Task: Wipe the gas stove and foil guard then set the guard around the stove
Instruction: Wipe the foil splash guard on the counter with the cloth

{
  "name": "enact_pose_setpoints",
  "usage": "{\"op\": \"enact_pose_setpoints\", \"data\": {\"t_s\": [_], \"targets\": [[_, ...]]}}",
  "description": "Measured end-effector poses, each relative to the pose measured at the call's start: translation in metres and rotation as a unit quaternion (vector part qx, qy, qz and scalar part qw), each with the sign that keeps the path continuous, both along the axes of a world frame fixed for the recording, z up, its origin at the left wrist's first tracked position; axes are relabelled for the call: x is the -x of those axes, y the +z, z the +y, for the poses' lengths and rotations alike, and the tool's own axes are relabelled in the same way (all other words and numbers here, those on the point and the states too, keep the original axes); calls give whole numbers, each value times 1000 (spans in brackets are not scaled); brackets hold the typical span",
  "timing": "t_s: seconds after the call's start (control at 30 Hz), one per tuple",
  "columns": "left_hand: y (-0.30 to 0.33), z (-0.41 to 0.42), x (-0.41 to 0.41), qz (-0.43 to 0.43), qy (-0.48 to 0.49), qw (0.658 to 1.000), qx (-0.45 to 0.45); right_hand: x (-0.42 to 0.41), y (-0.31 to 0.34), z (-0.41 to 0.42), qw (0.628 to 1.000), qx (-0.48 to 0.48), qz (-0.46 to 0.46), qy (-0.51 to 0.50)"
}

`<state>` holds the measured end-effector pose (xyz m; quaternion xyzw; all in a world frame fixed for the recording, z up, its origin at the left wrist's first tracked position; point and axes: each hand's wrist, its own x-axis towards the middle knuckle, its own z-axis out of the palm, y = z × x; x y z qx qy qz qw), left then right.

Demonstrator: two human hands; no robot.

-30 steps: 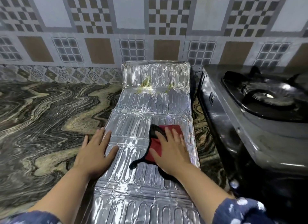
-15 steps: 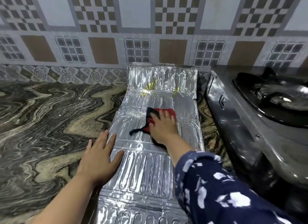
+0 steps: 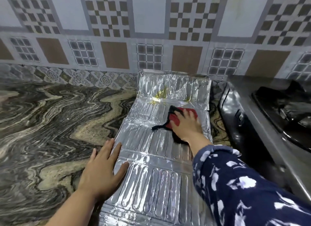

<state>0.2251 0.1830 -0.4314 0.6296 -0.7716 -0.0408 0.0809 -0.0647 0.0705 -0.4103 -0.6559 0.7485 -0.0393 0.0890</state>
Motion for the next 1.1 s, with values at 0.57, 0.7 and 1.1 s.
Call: {"op": "enact_pose_setpoints", "data": {"t_s": [0.57, 0.7, 1.1], "targets": [[-2, -5, -3, 1, -1, 1000, 1, -100, -4, -11, 984, 17, -23, 174], [2, 1, -4, -21, -11, 1000, -5, -73, -1, 21, 985, 3, -35, 172], [18, 46, -30, -103, -35, 993, -50, -85, -1, 98, 984, -8, -37, 172]]}}
